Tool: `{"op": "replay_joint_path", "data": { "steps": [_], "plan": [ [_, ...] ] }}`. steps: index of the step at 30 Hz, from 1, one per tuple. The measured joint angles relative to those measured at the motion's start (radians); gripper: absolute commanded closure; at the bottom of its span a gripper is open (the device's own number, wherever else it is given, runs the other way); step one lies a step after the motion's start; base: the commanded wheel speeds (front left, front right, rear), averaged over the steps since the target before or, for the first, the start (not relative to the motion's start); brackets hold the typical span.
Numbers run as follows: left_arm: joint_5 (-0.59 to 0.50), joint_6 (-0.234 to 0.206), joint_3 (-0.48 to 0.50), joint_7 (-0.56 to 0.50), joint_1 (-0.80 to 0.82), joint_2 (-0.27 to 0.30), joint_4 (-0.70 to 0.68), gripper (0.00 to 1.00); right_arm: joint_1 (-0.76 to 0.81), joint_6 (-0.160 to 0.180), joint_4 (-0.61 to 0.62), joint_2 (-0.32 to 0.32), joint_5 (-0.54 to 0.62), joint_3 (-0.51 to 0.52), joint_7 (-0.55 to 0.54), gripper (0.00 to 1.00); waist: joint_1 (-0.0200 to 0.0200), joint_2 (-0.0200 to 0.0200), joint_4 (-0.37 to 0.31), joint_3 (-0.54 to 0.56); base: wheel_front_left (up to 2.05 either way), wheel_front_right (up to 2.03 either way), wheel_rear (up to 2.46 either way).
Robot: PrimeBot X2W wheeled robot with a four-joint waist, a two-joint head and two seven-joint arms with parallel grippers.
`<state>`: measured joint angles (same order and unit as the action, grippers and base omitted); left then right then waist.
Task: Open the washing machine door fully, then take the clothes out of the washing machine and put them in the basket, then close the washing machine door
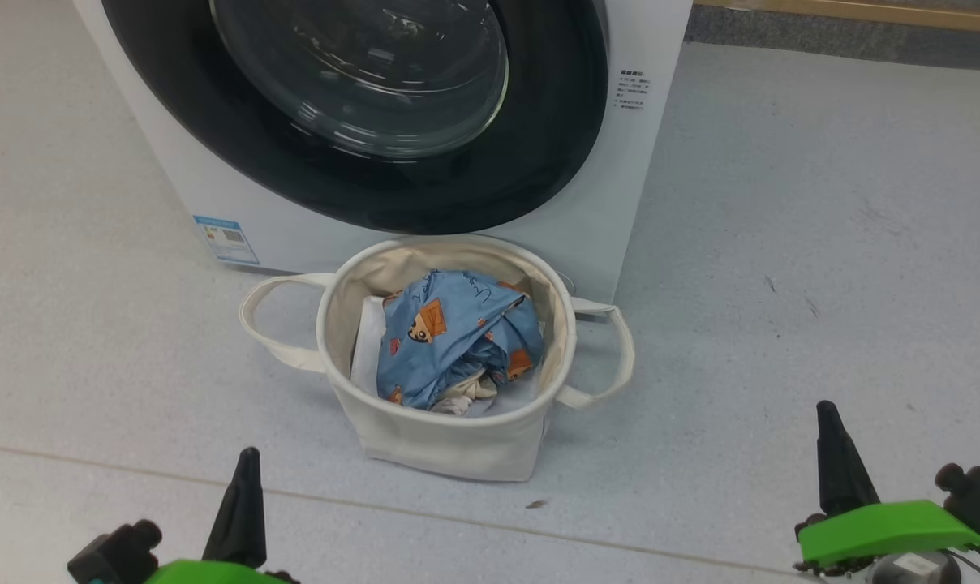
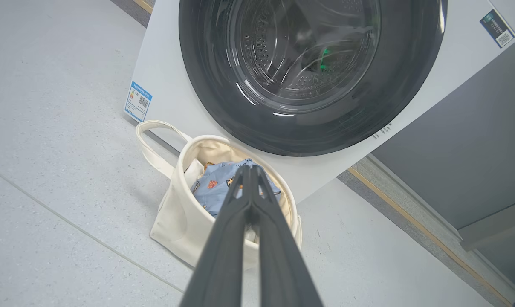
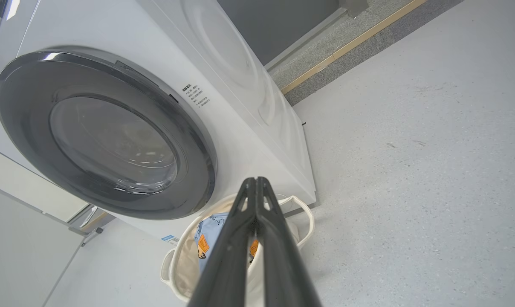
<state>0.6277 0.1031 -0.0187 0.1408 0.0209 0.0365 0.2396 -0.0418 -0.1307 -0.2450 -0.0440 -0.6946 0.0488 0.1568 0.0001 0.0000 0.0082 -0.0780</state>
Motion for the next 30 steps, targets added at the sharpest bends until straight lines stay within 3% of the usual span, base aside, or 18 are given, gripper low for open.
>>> {"op": "replay_joint_path", "data": {
  "steps": [30],
  "plan": [
    [0.342, 0.004, 0.031, -0.088, 0.010, 0.001, 0.011, 1.00, -0.004, 0.000, -0.007, -0.005, -0.328, 0.015, -0.078, 1.00, 0.0000, 0.0000, -0.003, 0.026, 0.00, 0.00, 0.00]
  ]
}}
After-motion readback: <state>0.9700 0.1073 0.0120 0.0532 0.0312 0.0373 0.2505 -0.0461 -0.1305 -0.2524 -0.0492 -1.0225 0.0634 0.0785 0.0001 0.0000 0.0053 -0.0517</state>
